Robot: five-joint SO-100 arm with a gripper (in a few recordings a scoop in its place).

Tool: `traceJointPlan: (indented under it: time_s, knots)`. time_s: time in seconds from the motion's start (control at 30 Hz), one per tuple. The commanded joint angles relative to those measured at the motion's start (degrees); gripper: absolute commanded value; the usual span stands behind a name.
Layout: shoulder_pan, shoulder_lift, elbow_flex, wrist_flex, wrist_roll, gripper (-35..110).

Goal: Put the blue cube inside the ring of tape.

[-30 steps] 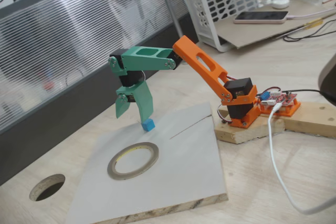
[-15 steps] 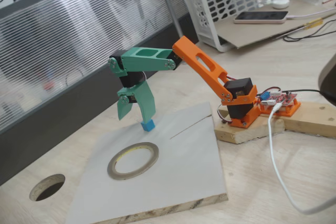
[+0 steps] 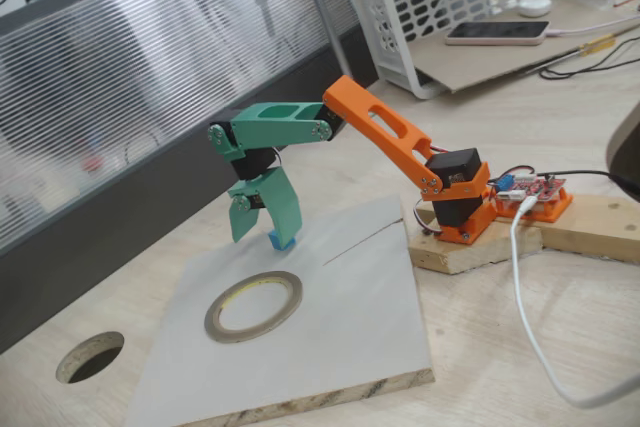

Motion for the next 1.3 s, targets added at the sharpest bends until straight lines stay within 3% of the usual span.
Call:
traceJointPlan:
  time_s: [0.0, 1.27]
  knots:
    - [0.62, 0.79, -0.53, 1.23, 0.44, 70]
    - [0.62, -6.06, -1.05, 1.32, 0.00, 70]
